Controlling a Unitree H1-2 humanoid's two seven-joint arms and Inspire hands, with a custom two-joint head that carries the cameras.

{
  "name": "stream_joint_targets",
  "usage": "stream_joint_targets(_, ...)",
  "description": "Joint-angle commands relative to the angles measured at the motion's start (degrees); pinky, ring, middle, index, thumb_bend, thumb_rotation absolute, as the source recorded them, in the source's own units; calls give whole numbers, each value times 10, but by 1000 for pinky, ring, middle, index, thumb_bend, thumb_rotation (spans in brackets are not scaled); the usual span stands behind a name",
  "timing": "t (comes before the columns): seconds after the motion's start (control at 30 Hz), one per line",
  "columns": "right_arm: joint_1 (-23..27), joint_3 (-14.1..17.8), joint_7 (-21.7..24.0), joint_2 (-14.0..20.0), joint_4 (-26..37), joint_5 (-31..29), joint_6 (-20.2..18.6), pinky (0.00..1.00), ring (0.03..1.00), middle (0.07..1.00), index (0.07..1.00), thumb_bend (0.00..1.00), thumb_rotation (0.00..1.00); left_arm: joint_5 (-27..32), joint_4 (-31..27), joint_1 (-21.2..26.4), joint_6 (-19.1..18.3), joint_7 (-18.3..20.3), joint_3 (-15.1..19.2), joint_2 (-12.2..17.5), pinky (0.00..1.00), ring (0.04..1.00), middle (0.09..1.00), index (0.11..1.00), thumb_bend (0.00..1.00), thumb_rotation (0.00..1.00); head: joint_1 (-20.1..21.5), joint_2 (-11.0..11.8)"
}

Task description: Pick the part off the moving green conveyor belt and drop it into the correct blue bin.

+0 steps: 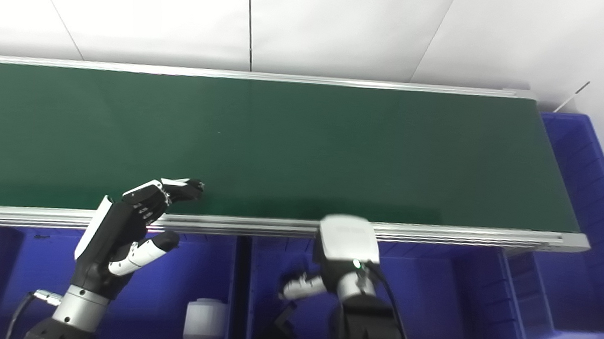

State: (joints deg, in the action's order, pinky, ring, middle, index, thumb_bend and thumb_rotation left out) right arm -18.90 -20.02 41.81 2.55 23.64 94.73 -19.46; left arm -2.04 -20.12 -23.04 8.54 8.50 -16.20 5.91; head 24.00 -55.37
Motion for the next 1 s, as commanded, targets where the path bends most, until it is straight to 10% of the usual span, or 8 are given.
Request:
stream_joint_targets(0.0,14,2,5,-9,17,15,20,556,664,743,826,1000,736,-8,-8,2,17,3,-2,-1,778,799,726,597,655,641,0,1)
stream_joint_targets(0.5,8,11,8,-15,34,-9,29,568,659,726,820,1000,774,-8,-1,2,19,5,-5,-7,771,792,727,595,665,629,-15,10)
stream_joint_targets(0.67,-26,47,-118,-37,105,-329,64,452,561,640,709,915,807,-6,2,-4,22,7,-11,-9,788,803,730,591,684,627,-45,19)
stream_joint_targets(0.83,-91,85,-167,-159,150,-615,45,446,519,583,633,737,765,-22,12,-9,33,2,-16,-12,800,808,725,593,687,643,-69,33)
stream_joint_targets(0.97,-152,69,-217,-200,135,-717,101,471,539,603,627,694,795,-27,20,-13,39,1,-19,-12,814,816,726,595,672,639,-80,41)
